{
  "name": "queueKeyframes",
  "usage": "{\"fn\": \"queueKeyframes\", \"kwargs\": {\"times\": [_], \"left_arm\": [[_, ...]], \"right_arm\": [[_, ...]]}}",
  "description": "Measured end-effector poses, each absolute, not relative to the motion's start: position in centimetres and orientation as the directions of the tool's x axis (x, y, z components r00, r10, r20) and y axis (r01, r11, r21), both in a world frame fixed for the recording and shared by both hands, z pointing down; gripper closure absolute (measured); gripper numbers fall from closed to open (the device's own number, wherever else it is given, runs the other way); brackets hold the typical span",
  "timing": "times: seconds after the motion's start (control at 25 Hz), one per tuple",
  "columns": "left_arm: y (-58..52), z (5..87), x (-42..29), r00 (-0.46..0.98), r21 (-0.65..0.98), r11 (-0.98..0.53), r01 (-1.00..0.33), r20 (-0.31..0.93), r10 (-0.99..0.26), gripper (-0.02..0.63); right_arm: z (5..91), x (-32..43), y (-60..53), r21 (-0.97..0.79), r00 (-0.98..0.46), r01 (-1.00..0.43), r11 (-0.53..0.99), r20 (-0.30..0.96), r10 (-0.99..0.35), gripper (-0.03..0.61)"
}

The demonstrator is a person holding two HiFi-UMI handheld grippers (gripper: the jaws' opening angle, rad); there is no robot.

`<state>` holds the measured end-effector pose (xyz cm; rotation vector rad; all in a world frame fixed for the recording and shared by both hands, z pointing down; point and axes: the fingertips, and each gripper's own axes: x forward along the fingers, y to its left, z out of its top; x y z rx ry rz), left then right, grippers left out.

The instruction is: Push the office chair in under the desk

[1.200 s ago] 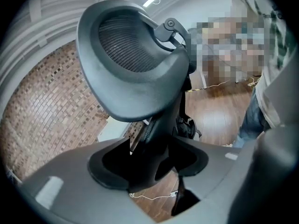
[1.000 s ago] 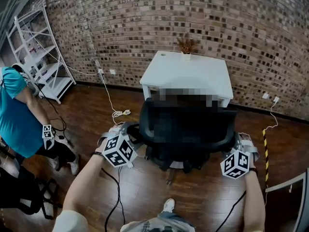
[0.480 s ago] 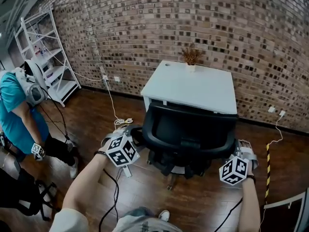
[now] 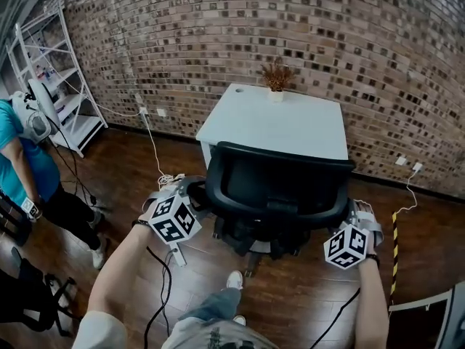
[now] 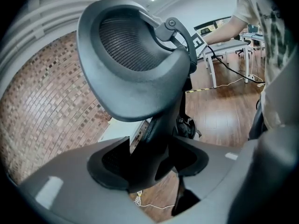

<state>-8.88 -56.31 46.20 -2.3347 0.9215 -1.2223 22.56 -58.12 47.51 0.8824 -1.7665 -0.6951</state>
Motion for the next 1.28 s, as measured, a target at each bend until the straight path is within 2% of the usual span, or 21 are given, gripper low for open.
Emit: {"fn": "queueKeyframes", "kwargs": {"times": [1.28], "left_arm": [[-76.5,46.0,-9.1,0.457,-0.57,-0.74,-0.357,0.584,-0.671,0.322]], "right_arm": [[47.7,22.4,-75.8,0.77,-0.162,-0.277,0.574,0.552,-0.818,0.336]]}}
